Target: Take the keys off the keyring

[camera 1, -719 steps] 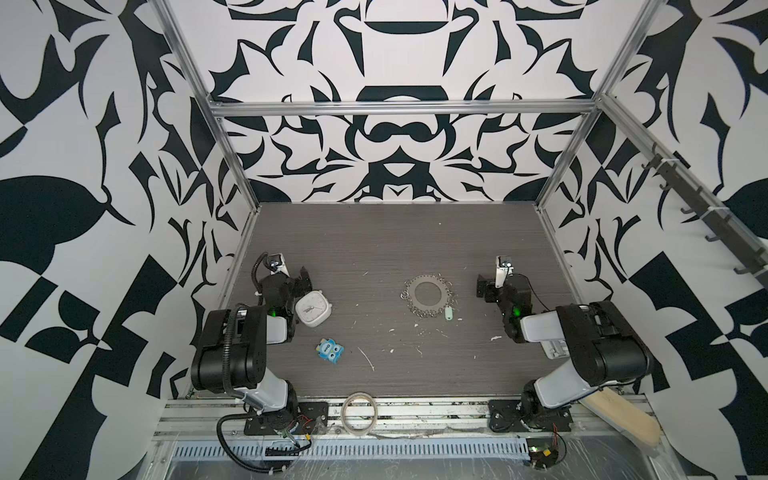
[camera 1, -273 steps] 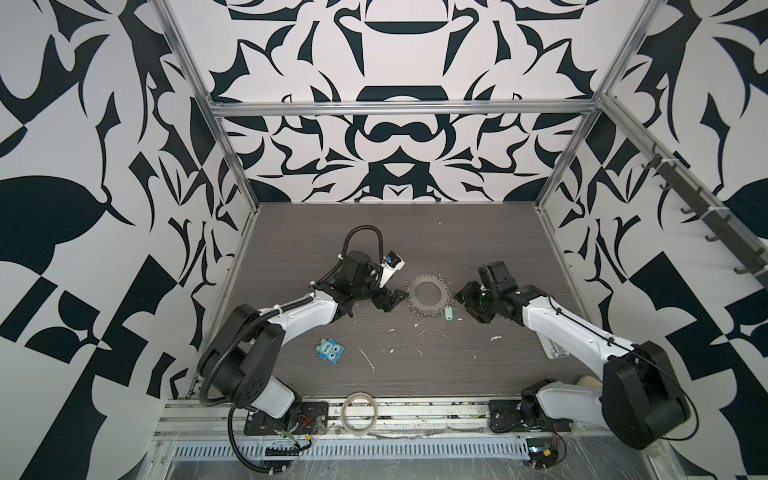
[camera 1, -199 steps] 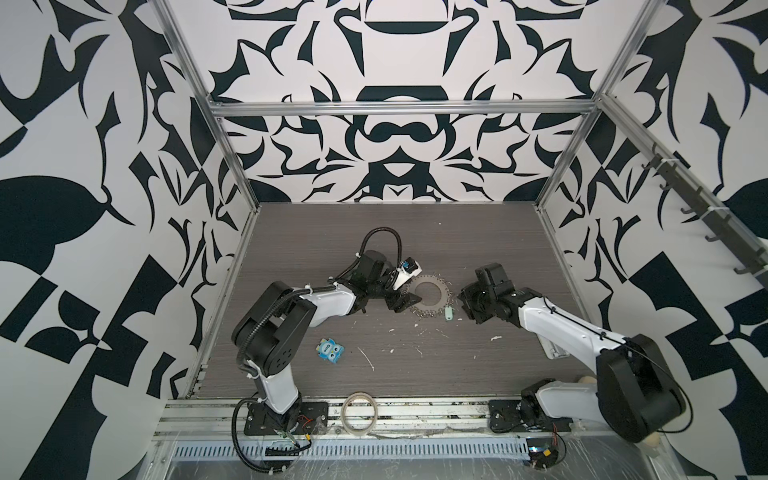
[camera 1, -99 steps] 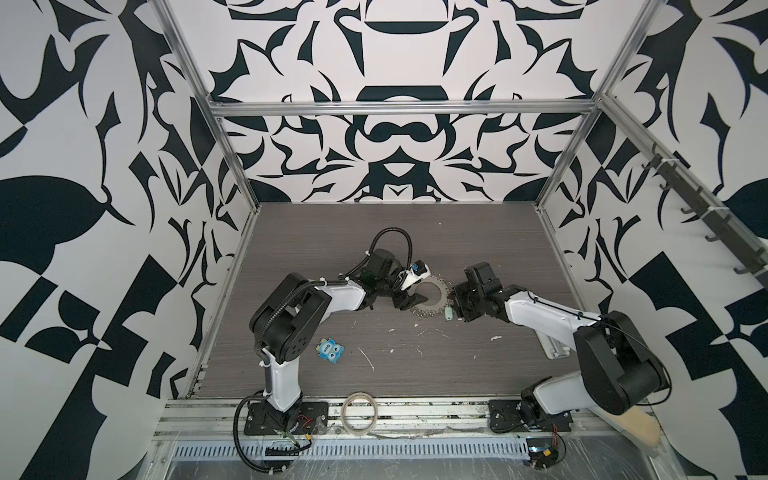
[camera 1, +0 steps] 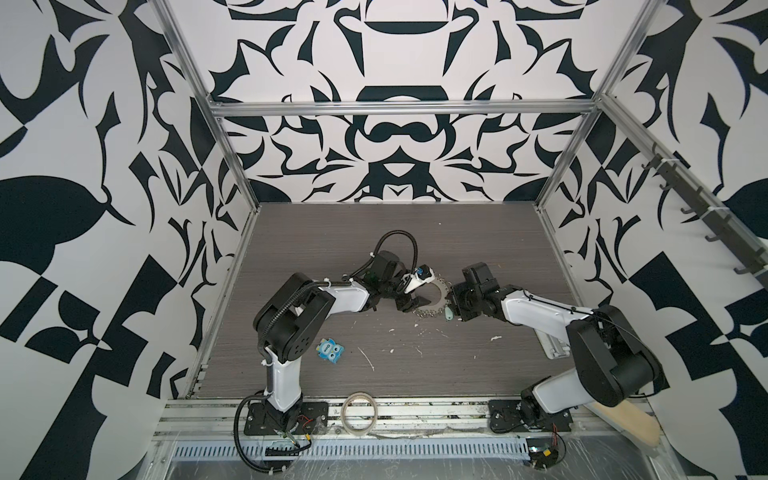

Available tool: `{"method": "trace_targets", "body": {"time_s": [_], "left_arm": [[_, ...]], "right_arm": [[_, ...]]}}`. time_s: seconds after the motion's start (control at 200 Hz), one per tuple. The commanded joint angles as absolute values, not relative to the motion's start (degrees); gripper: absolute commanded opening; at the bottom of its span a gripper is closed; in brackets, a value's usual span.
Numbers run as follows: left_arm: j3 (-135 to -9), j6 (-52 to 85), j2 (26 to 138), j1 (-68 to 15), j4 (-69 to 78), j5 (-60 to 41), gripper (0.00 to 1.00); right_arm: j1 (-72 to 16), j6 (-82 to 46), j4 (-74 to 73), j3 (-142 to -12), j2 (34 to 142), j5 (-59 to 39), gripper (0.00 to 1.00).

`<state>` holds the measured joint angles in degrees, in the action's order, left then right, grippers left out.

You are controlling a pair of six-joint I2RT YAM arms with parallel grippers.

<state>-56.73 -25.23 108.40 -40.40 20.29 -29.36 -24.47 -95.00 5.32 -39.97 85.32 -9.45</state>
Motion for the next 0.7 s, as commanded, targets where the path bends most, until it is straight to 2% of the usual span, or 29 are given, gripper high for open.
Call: {"method": "trace_targets", "body": {"time_s": [0.0,0.33,0.485,0.55,0.7], "left_arm": [[-58.0,-26.5,109.6,-40.7,19.3,-29.3,0.66],[-58.2,-28.4,109.9,-41.3,18.7,-28.9,0.66],[-58.2,-29.3,110.1,-41.4,18.6,-29.3,0.65],[-58.1,-30.0,110.2,-41.6,18.6,-29.6,0.64],[-57.5,-32.4,110.7,-41.8,20.0,-31.0,0.61]], "right_arm": [[-24.8,-95.9,5.0,-39.6,85.2,-9.1,0.27],[-25.4,-96.2,5.0,-39.1,86.5,-8.4,0.23],[-25.5,-96.5,3.7,-38.3,87.0,-8.5,0.11],[-25.5,-96.5,3.5,-38.3,87.2,-8.9,0.00],[-25.5,-96.0,1.4,-38.0,86.7,-10.3,0.00]]}}
